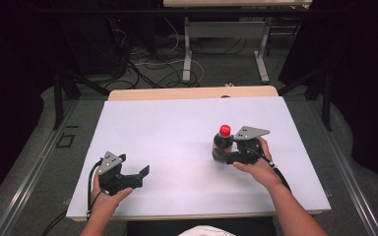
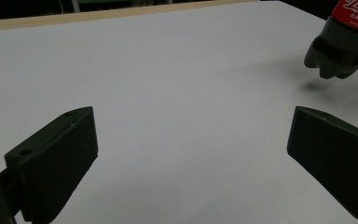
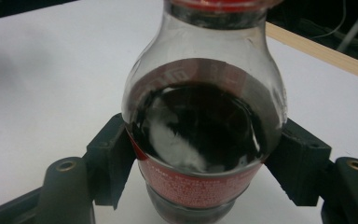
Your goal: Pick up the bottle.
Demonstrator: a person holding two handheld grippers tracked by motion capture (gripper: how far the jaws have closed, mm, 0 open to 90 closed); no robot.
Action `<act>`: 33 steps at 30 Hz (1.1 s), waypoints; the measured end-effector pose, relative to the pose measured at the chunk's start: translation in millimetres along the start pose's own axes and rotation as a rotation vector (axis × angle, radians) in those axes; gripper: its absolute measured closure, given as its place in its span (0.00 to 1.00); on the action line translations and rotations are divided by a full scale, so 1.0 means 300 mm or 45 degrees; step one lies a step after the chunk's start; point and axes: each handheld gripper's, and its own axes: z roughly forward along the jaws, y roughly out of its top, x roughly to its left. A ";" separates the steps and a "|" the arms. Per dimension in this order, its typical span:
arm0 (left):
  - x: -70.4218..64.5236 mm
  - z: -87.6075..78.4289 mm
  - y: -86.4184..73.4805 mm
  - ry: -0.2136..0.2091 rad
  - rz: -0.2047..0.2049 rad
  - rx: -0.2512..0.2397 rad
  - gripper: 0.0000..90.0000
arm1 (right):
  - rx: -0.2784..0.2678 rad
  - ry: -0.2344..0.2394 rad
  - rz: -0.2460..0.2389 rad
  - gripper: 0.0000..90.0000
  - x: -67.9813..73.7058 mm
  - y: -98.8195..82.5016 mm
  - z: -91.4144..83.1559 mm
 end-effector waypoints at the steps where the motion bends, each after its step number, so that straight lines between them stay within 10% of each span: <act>1: -0.003 -0.001 0.006 -0.002 -0.001 -0.001 0.02 | -0.006 0.008 -0.001 0.33 0.008 0.004 0.003; 21: -0.110 0.023 0.182 -0.095 0.062 -0.059 0.25 | 0.006 0.120 -0.016 0.33 0.126 0.001 -0.006; 33: -0.185 0.104 0.325 -0.342 0.096 0.036 0.32 | 0.006 0.148 -0.032 0.33 0.144 -0.022 0.016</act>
